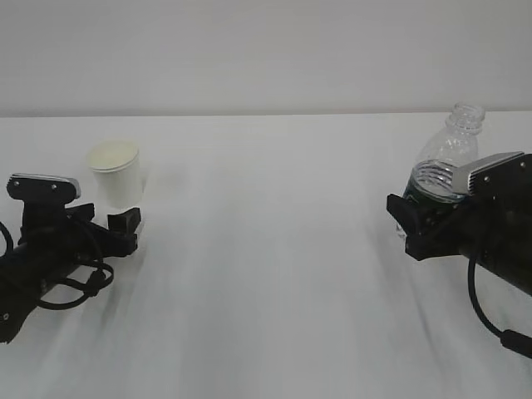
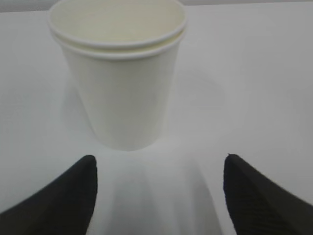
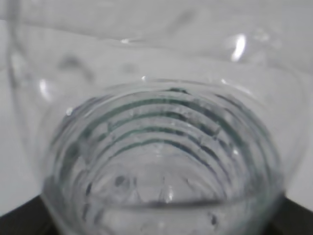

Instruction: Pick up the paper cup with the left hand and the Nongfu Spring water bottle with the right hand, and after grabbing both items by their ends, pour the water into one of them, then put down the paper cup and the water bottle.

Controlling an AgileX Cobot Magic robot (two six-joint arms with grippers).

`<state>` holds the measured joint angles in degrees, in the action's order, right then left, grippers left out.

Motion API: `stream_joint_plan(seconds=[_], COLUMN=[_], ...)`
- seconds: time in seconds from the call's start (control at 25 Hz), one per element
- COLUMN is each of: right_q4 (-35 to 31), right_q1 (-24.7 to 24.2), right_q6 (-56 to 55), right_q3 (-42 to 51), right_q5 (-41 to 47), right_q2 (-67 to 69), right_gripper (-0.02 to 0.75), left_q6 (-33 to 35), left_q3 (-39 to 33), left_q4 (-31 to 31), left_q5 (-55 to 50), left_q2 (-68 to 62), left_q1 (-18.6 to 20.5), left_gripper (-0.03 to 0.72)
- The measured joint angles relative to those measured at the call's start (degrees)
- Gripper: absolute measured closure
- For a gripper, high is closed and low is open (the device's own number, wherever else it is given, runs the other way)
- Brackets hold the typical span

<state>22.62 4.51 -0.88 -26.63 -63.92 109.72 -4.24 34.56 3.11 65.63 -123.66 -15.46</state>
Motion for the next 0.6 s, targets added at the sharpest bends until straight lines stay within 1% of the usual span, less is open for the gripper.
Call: stream_joint_plan(seconds=[0.36,0.6], right_q4=[0.0,0.0], right_q1=[0.0,0.0], right_q6=[0.0,0.0], right_q3=[0.0,0.0], right_q5=[0.0,0.0], right_q2=[0.0,0.0], right_gripper=[0.242,0.244], left_q6=[0.0,0.03], left_q3=[4.37,6.96], left_q4=[0.19,-0.83], left_q5=[0.0,0.0], left_q2=[-1.24,-1.27], left_q1=[2.33,2.77], left_gripper=[0.101,0.1])
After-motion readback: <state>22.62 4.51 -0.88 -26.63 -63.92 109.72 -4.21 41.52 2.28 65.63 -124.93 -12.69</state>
